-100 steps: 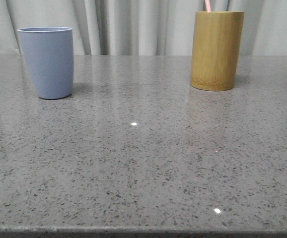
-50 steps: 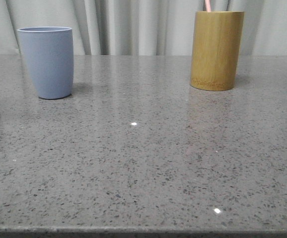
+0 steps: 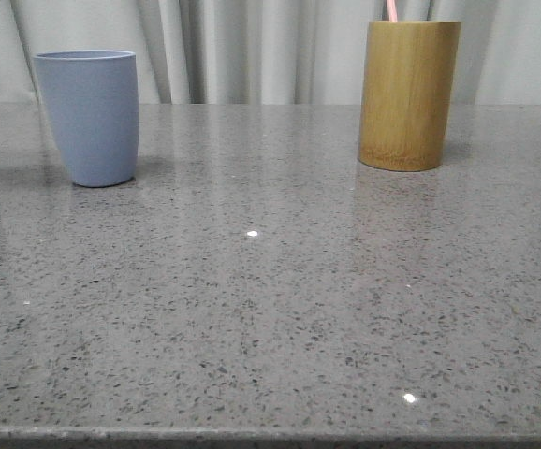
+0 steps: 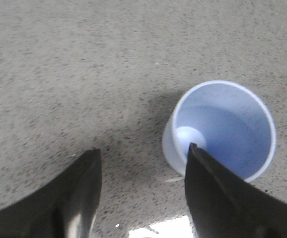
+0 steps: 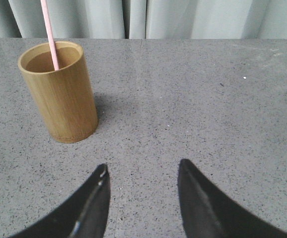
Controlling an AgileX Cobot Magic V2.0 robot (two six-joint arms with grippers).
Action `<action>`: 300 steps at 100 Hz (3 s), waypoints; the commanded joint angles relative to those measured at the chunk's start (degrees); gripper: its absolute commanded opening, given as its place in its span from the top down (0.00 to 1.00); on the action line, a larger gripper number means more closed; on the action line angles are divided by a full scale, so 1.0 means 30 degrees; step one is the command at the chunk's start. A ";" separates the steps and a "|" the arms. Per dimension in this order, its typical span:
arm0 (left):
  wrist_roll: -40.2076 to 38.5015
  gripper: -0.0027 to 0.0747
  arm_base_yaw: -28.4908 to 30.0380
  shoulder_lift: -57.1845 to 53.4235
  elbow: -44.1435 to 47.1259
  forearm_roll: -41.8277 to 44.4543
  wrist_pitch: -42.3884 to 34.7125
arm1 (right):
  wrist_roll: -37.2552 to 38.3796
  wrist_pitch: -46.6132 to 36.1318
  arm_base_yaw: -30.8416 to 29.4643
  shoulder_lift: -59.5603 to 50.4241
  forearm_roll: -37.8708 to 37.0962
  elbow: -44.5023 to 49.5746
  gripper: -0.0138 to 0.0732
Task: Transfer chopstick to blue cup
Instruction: 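Grasp the blue cup rim with the left gripper and slide it toward the bamboo cup, then release the blue cup and raise the left gripper away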
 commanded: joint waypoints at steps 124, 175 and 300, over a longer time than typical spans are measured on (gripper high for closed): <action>0.0079 0.99 -0.0921 0.3985 -0.3057 -0.0703 0.0888 | -0.0056 -0.2008 -0.0079 0.0171 0.0013 -0.0621 0.44; 0.0170 0.99 -0.3895 0.5893 -0.6685 -0.1564 0.0480 | -0.0056 -0.2008 -0.0079 0.0171 0.0013 -0.0621 0.44; 0.0170 0.54 -0.5226 0.9186 -1.0875 -0.2242 0.0976 | -0.0056 -0.2159 -0.0079 0.0171 0.0013 -0.0621 0.44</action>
